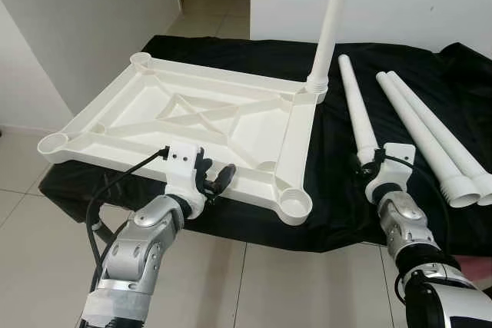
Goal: Building children table
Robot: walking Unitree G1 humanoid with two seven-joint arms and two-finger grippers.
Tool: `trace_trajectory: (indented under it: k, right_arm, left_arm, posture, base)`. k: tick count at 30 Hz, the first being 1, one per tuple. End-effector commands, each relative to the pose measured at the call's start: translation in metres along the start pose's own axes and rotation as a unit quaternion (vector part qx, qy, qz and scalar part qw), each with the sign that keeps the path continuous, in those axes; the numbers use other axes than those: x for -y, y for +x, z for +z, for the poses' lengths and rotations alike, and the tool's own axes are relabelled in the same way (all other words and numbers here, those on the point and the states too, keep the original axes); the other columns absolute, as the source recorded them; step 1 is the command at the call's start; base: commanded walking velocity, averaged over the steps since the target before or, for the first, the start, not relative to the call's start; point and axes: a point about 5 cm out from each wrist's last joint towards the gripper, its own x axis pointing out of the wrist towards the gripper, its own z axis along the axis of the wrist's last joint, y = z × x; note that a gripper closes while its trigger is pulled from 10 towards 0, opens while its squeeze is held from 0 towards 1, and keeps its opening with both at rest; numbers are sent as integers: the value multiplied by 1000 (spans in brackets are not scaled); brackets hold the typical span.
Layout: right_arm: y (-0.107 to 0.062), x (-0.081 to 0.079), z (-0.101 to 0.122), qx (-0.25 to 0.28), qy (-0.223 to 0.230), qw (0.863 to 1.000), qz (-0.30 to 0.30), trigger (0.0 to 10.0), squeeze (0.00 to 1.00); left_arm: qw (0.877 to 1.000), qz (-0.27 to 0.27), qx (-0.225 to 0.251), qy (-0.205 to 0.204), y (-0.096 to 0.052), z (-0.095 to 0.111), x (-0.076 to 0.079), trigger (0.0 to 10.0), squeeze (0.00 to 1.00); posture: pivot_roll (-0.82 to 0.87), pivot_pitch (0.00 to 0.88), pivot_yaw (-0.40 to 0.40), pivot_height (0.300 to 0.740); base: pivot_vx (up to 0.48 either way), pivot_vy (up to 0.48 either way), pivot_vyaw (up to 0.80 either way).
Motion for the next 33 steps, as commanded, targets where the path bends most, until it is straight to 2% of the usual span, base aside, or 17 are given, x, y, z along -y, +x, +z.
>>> trace_trajectory:
  k: [1, 8, 15, 17, 21, 23, 25, 29, 30, 32, 33]
  right_arm:
    - [-4, -2, -4, 9, -2, 1000, 0, 10000, 0]
    - [-10, -7, -1, 53, -18, 998, -32, 10000, 0]
    - [-16, -10, 9, 108, -34, 993, -38, 10000, 0]
    - [-16, -15, 29, 168, -18, 986, -18, 10000, 0]
    - [-17, -17, 38, 195, -18, 980, -13, 10000, 0]
    - [-21, -24, 56, 241, -21, 970, 8, 10000, 0]
    - [-21, -24, 56, 241, -21, 970, 8, 10000, 0]
    - [-28, -37, 88, 313, -35, 949, 27, 10000, 0]
    - [-28, -37, 88, 313, -35, 949, 27, 10000, 0]
    - [-31, -40, 105, 346, -37, 937, 31, 10000, 0]
    - [-31, -40, 105, 346, -37, 937, 31, 10000, 0]
  left_arm:
    - [1000, 12, 2, 12, 0, 1, -5, 10000, 0]
    - [998, 50, 24, 8, 10, 8, -18, 10000, 0]
    - [999, 43, 29, -1, 18, 12, -21, 10000, 0]
    - [999, 24, 34, 5, 21, 16, -19, 10000, 0]
    - [999, 19, 39, 6, 22, 18, -19, 10000, 0]
    - [998, 14, 49, 23, 23, 24, -20, 10000, 0]
    - [998, 14, 49, 23, 23, 24, -20, 10000, 0]
    - [997, -3, 68, 24, 26, 37, -21, 10000, 0]
    - [997, -3, 68, 24, 26, 37, -21, 10000, 0]
    - [997, -4, 75, 16, 26, 43, -24, 10000, 0]
    - [997, -4, 75, 16, 26, 43, -24, 10000, 0]
  posture:
    - [68, 175, 27, 740]
    - [42, 121, 42, 740]
    - [5, 82, 52, 740]
    - [-1, 73, 61, 740]
    - [-8, 66, 68, 740]
    - [-10, 60, 71, 740]
    - [-10, 60, 71, 740]
    - [-1, 48, 82, 740]
    - [-1, 48, 82, 740]
    - [1, 48, 88, 740]
    - [1, 48, 88, 740]
  base:
    - [0, 0, 0]
    - [0, 0, 0]
    - [0, 0, 0]
    - [0, 0, 0]
    - [0, 0, 0]
    - [0, 0, 0]
    - [0, 0, 0]
    - [0, 0, 0]
    - [0, 0, 0]
    - [0, 0, 0]
    - [0, 0, 0]
